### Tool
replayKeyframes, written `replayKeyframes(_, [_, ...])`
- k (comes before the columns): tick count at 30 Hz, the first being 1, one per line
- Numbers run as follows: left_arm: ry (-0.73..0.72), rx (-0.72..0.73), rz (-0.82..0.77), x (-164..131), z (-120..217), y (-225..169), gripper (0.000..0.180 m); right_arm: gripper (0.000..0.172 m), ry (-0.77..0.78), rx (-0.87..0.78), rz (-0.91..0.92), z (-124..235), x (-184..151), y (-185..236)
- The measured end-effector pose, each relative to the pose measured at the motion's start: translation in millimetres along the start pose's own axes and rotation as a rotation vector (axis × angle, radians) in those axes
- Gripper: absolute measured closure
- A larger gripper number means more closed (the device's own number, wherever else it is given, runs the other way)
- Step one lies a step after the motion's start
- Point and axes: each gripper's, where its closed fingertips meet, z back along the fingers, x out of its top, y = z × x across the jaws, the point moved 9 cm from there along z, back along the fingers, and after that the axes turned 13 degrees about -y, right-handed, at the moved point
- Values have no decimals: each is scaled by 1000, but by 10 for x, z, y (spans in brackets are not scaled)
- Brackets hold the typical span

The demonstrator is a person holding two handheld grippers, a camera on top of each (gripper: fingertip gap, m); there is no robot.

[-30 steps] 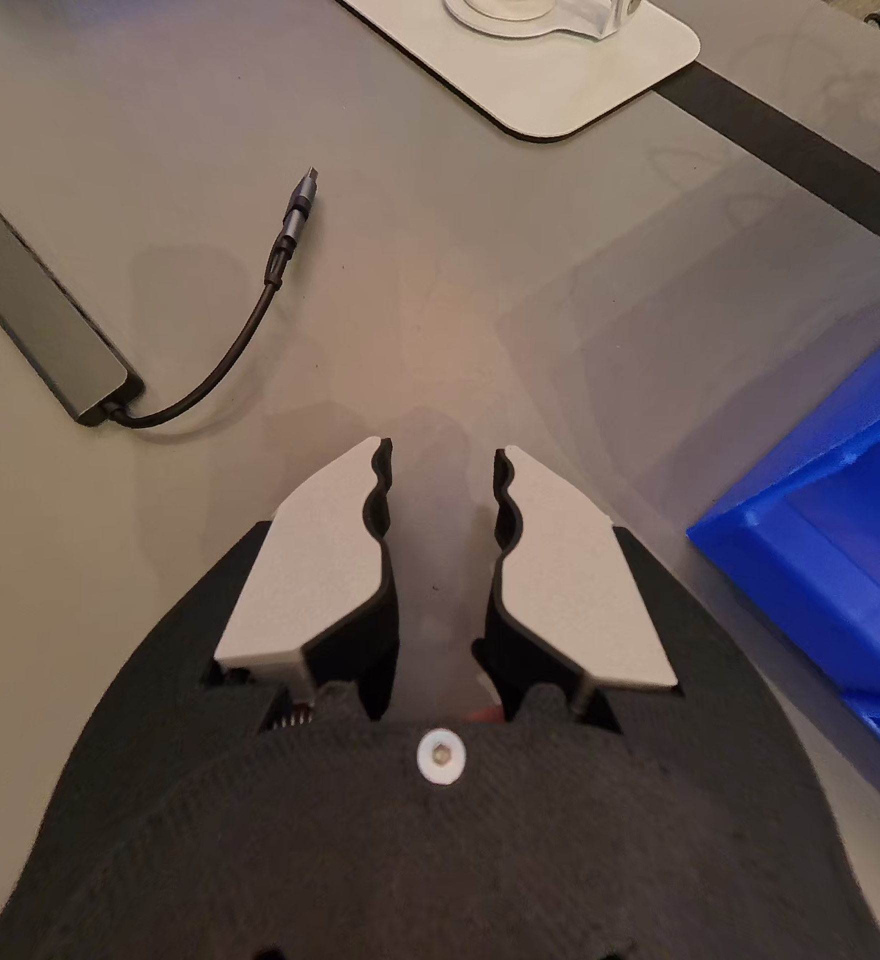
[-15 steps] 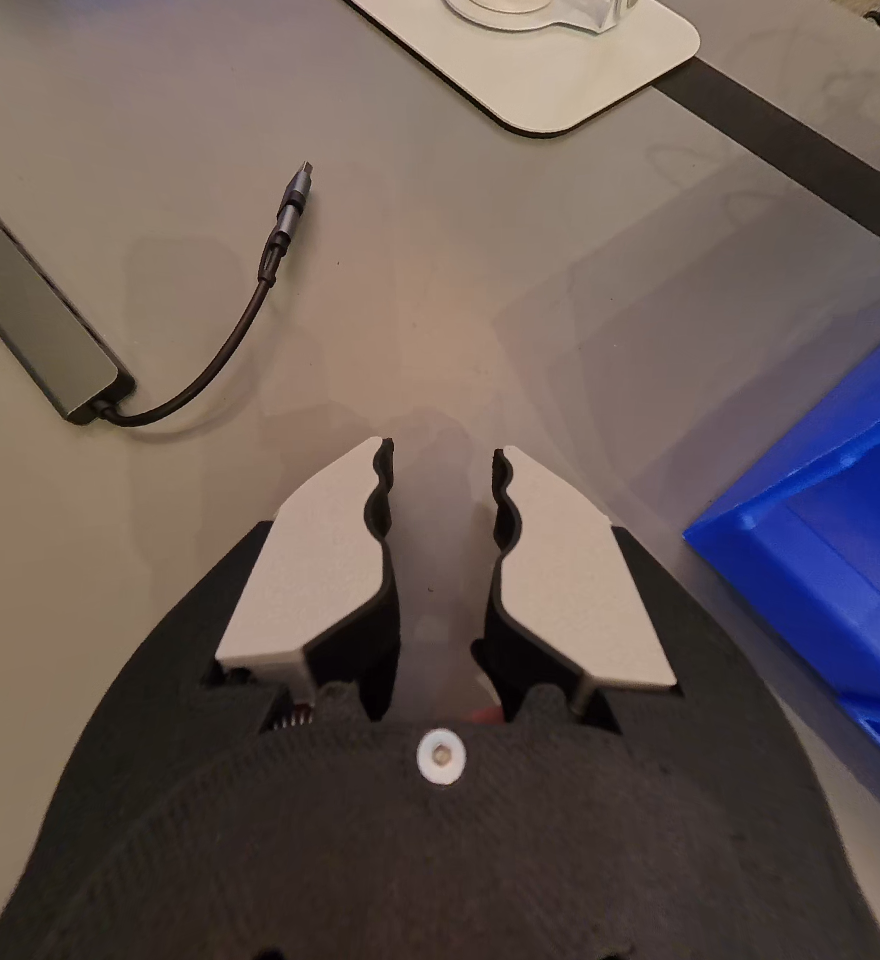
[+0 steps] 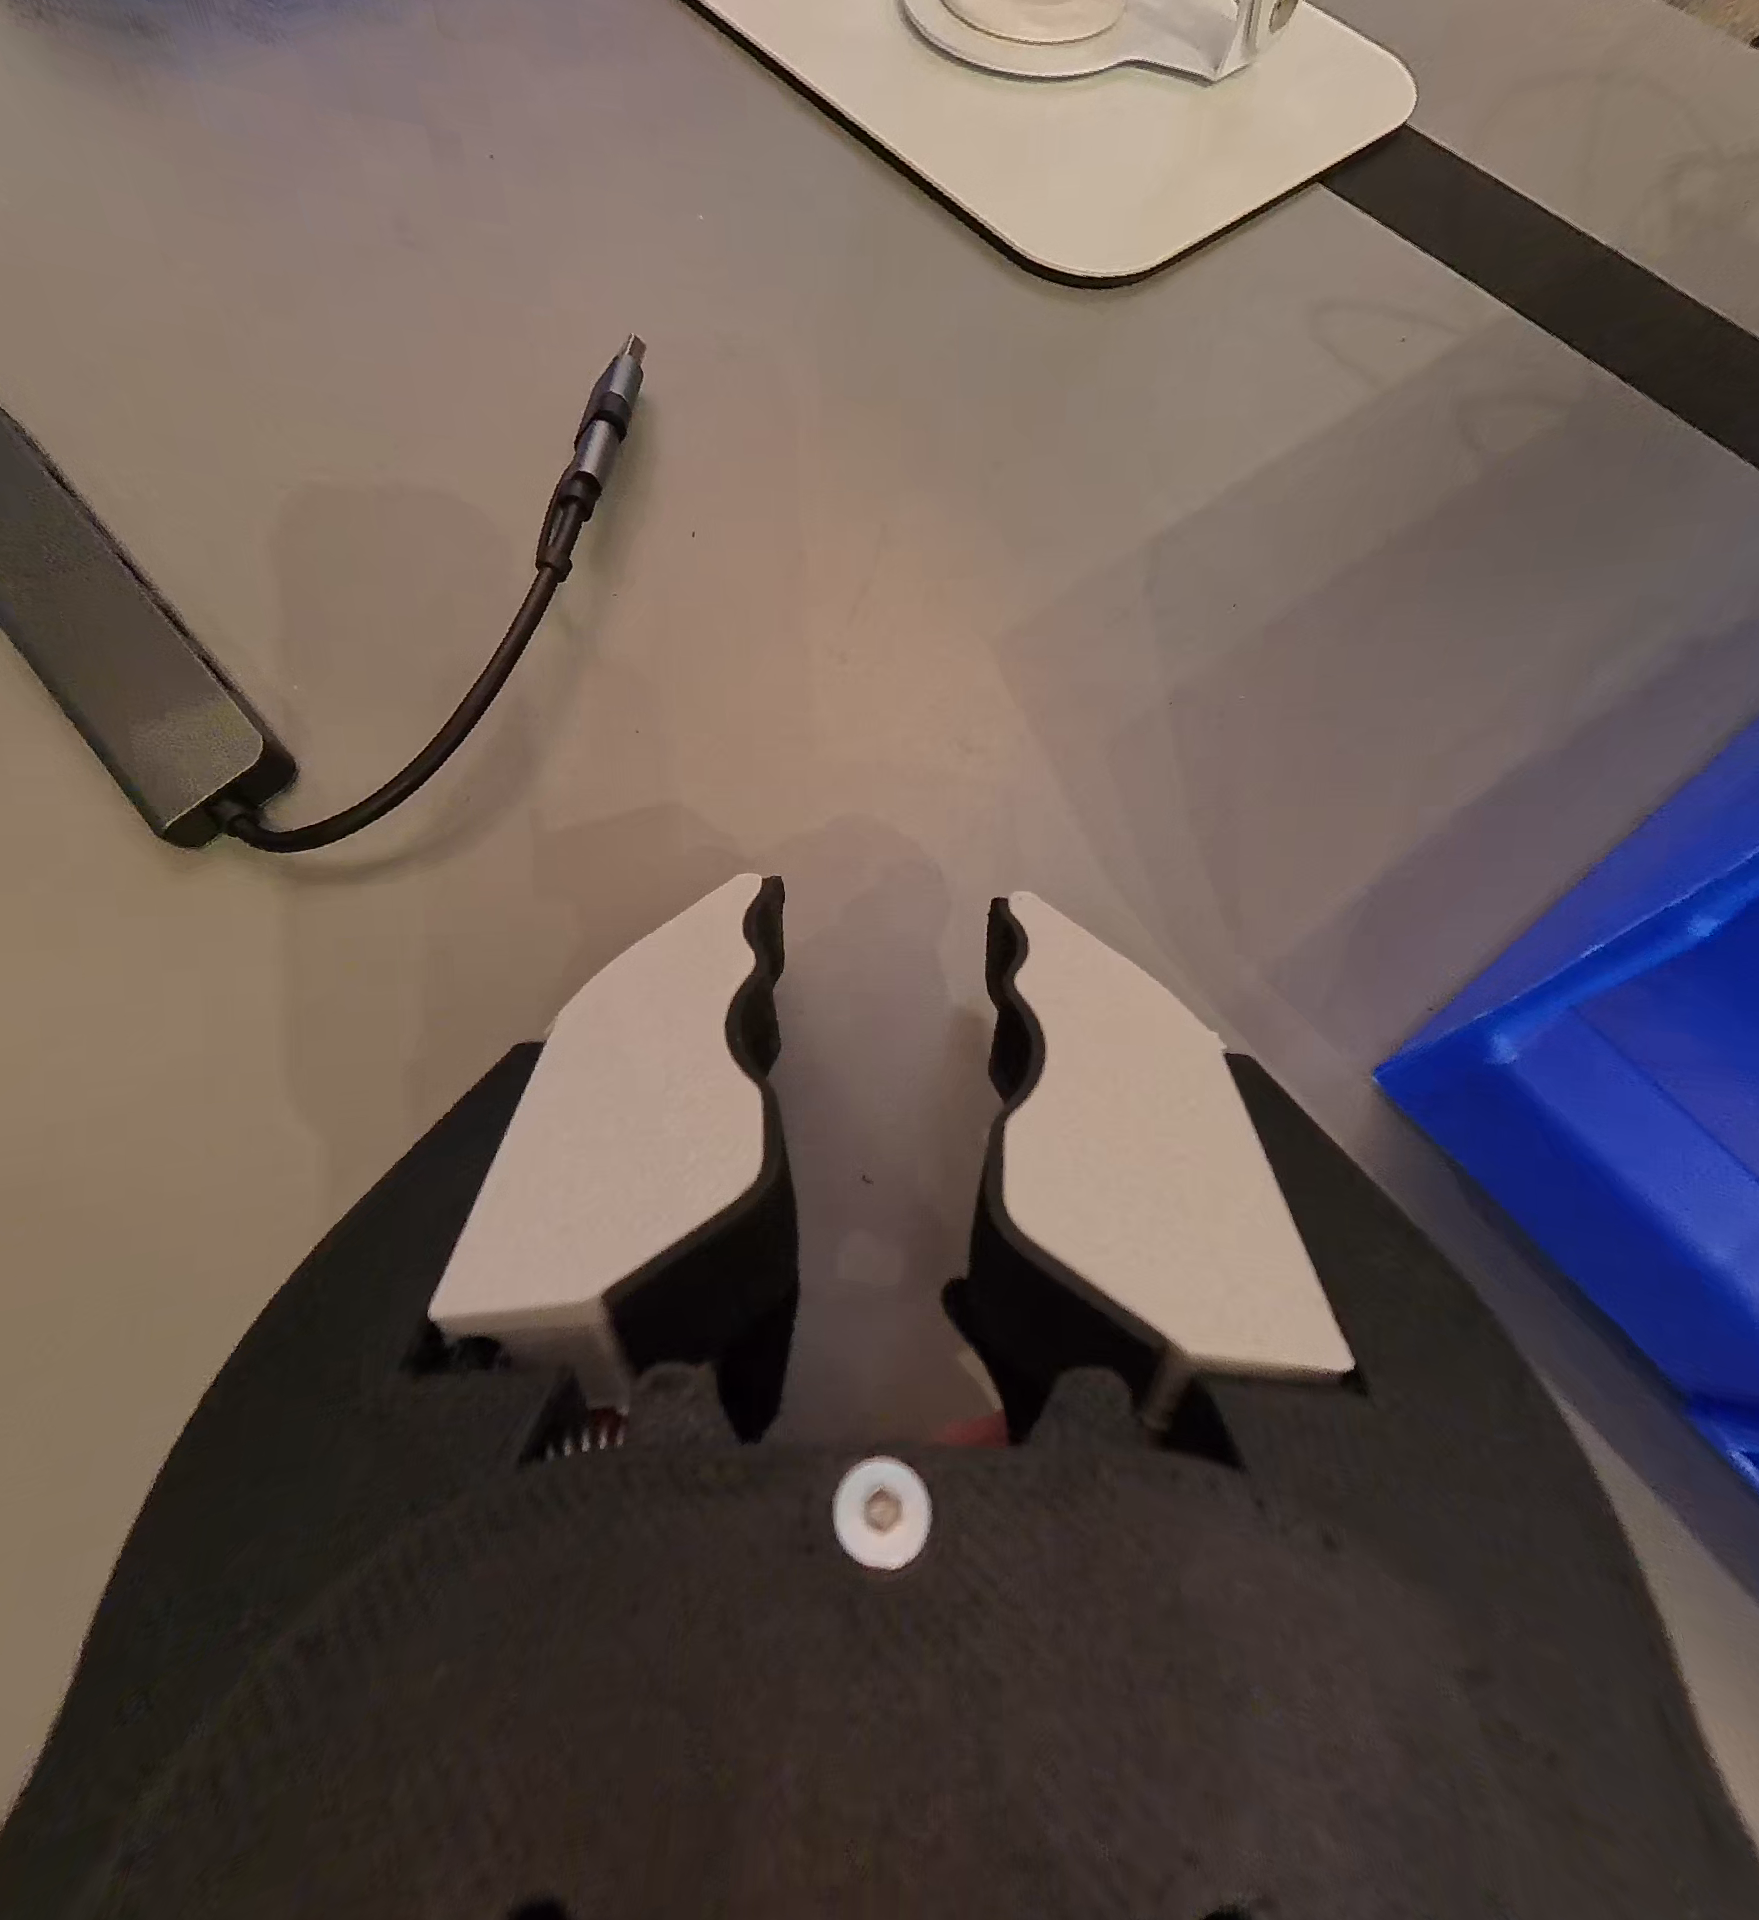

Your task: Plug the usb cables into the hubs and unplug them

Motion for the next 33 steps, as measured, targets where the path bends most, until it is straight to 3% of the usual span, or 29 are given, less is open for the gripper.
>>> replayKeyframes(3, [1,-84,35,-116,-217,-343,172,135,0,1,-4,0,0,-3])
replayKeyframes(8, [-5,-185,24,-223,-303,-601,168,134,-4,6,-12,3,2,-8])
replayKeyframes(9, [-5,-215,47,-232,-307,-639,159,134,-3,7,-13,3,1,-9])
replayKeyframes(11, [27,-227,77,-270,-295,-661,116,134,0,8,-13,0,-1,-9])
replayKeyframes(13, [7,-216,121,-301,-183,-586,106,134,-2,9,-12,2,0,-8])
replayKeyframes(17, [-66,-74,160,-407,279,-35,114,134,-6,12,-15,5,3,-9])
replayKeyframes(21, [112,-51,131,-853,520,696,129,134,-1,15,-18,0,0,-10])
replayKeyframes(24, [309,-216,104,-1440,373,963,137,134,-1,16,-19,-1,0,-13])
replayKeyframes(28, [586,-446,-12,-2121,49,904,142,134,-4,13,-22,1,1,-18])
replayKeyframes(33, [675,-682,4,-2362,-232,650,151,134,-2,15,-32,-3,0,-31])
